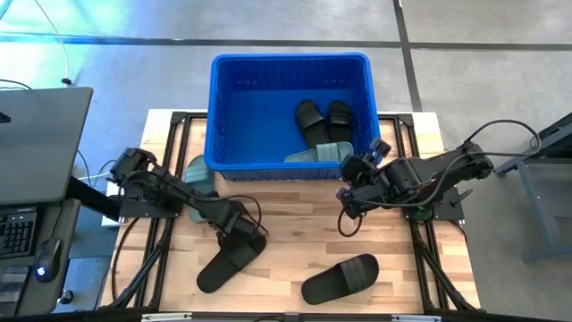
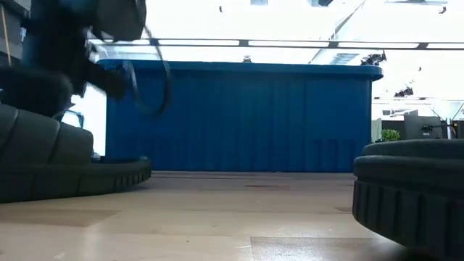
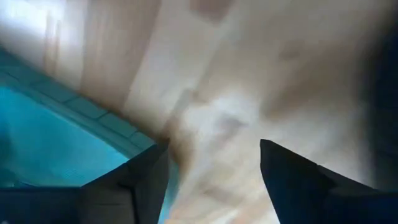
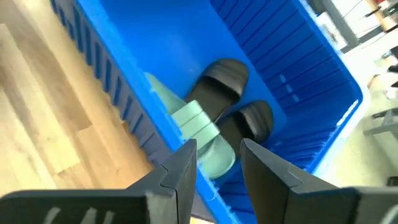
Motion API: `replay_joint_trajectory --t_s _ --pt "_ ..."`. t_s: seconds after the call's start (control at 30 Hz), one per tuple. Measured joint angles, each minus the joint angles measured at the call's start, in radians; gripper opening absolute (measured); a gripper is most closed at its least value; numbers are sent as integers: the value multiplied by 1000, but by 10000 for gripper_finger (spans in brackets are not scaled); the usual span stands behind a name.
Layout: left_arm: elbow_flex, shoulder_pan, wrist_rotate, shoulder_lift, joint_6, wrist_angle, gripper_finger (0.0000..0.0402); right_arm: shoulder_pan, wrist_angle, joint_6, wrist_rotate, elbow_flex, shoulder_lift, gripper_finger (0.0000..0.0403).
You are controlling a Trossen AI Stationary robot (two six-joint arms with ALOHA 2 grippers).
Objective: Pick and place slides into bin
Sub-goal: Put the green slide into the blue bin
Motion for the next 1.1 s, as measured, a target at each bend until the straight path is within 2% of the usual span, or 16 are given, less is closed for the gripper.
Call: replay_joint_trajectory --t_s 0.2,0.43,0.67,0.87,1.0,1.1 --pt "127 0 -42 -6 105 -145 207 0 0 -6 43 0 0 114" --pt "91 0 -12 -6 128 -336 241 0 0 -6 33 0 0 114" --pt "-22 -2 24 -6 148 -161 276 0 3 -6 26 0 0 114" --pt "-107 0 39 -6 112 -160 280 0 3 -6 34 0 0 114" --pt "-158 0 83 -6 105 -7 280 0 3 -6 44 0 0 114" --pt "-176 0 75 -7 52 27 280 0 3 -6 60 0 0 114"
